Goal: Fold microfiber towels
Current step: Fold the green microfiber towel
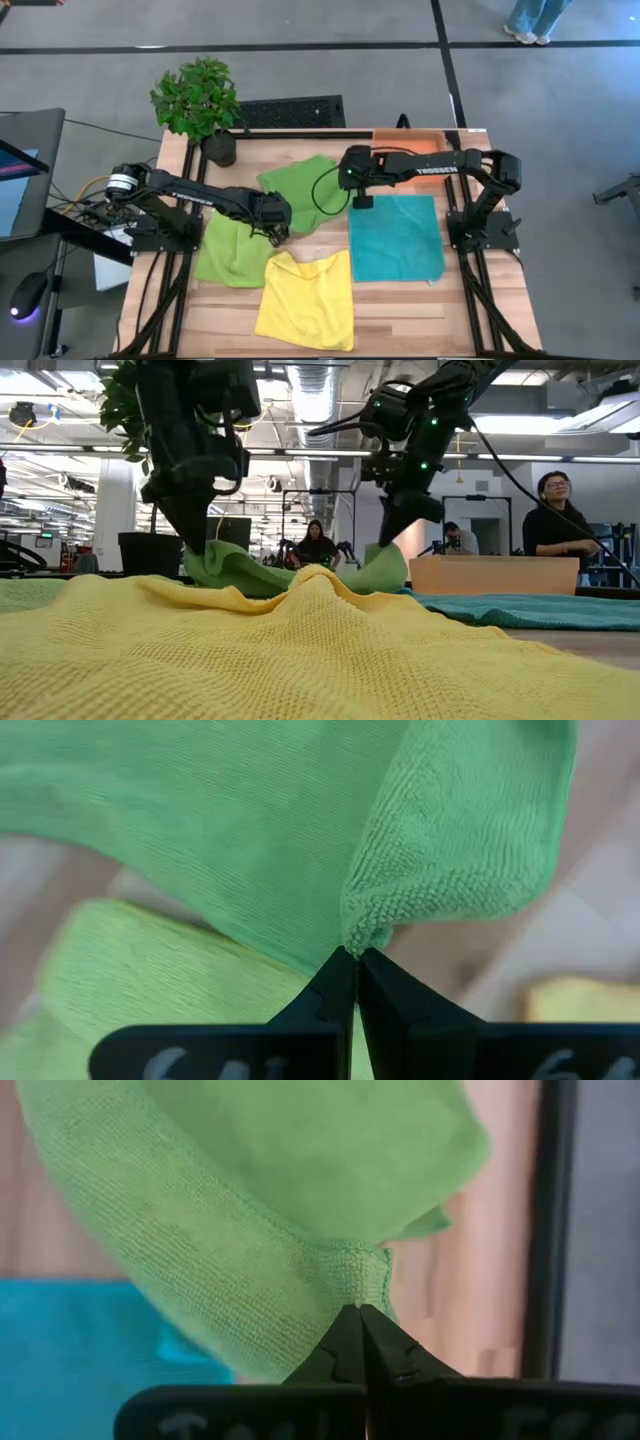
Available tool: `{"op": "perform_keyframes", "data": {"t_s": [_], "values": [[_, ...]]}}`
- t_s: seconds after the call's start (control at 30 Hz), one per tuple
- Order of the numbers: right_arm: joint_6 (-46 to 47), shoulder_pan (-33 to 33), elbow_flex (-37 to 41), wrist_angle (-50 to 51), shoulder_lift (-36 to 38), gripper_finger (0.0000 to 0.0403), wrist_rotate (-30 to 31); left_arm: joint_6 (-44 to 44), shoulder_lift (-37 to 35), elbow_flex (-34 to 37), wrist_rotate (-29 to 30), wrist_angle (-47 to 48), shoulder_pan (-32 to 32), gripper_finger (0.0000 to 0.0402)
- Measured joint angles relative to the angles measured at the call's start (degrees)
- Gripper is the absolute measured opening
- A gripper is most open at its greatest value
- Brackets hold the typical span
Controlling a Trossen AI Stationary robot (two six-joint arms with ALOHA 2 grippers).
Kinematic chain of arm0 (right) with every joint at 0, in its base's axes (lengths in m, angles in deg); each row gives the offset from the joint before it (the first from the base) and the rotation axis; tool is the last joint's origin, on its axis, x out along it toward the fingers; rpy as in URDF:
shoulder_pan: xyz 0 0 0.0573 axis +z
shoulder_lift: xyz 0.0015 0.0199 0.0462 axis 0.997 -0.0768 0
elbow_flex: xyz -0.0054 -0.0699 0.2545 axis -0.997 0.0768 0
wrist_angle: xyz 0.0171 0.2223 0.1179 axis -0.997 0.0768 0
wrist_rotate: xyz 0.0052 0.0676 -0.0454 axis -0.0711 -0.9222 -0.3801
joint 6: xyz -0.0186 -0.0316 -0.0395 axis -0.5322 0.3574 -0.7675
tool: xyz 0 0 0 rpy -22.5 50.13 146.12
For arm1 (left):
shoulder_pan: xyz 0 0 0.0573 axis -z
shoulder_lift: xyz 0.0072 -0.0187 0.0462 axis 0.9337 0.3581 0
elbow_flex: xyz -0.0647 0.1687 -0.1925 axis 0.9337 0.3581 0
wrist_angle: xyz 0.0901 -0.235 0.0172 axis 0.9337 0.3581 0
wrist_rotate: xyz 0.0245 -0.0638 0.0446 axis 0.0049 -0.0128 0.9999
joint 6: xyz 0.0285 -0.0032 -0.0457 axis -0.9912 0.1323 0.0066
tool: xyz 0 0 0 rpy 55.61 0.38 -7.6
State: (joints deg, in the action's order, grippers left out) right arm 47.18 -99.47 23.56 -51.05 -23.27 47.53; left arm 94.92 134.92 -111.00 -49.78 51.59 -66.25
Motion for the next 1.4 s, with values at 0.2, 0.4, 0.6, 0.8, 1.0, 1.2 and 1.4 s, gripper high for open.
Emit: {"op": "perform_keyframes", "data": {"t_s": [0.2, 0.4, 0.6, 0.8, 1.0, 1.2, 1.4], "values": [[0.35, 3.48, 0.0, 5.54, 0.02, 0.0003, -0.19, 2.08, 0.0, 0.0, -2.62, 0.0, 3.73, 0.0], [3.1, 6.83, 0.02, 9.55, 0.03, 0.0003, -0.76, 4.86, 0.0, 0.0, -3.84, 0.02, 4.94, 0.0], [3.53, 9.05, 0.01, 12.74, 0.04, 0.0003, -5.8, 7.84, 0.04, 0.0, -4.36, 0.0, 6.41, 0.0], [3.59, 10.19, 0.02, 14.3, 0.04, 0.0004, -6.27, 11.04, 0.07, 0.0, -6.1, -0.7, 8.52, 0.0], [3.57, 9.68, 0.02, 9.98, 0.04, 0.0004, -6.12, 12.04, 0.09, 0.0, -0.34, -0.9, 8.73, 0.0], [3.51, 6.98, 0.0, 0.53, 0.04, 0.0004, -6.03, 18.1, 0.11, 0.0, 3.76, -0.79, 7.48, 0.0], [3.48, 3.6, 0.0, -6.66, 0.04, 0.0004, -6.03, 24.79, 0.13, 0.02, 8.81, 2.87, 6.85, 0.0]]}}
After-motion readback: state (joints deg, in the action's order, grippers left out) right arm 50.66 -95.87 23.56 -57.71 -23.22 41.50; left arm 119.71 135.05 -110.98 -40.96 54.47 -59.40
